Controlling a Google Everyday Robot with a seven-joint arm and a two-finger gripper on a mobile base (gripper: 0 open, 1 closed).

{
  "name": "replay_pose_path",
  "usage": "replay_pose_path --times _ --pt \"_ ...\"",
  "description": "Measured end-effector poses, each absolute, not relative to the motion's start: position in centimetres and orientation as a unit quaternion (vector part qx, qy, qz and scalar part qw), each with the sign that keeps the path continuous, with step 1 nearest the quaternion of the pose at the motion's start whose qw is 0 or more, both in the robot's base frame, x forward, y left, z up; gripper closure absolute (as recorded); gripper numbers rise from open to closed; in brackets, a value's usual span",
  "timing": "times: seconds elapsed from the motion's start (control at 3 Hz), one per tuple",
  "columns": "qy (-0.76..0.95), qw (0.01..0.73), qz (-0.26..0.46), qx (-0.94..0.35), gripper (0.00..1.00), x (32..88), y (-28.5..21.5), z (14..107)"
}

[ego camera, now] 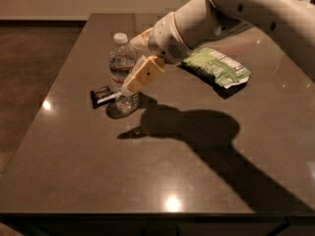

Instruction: Pick water bottle

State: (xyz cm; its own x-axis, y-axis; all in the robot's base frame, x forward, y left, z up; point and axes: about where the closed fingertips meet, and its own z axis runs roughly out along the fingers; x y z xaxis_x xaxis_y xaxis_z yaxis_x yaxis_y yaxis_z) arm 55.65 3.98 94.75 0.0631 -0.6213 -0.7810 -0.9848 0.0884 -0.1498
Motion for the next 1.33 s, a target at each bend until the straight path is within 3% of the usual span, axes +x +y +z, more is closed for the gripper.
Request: replay_pose_path --times 0.67,1.0,1.33 --pt "0.636 0.381 0.278 -0.611 0.52 55.9 5.7 95.5" --pt "0.64 0.373 0.272 -0.614 0.83 56.3 6.0 96.8" --pt "0.647 0.364 0.256 -0.619 1.0 56.9 5.9 98.5"
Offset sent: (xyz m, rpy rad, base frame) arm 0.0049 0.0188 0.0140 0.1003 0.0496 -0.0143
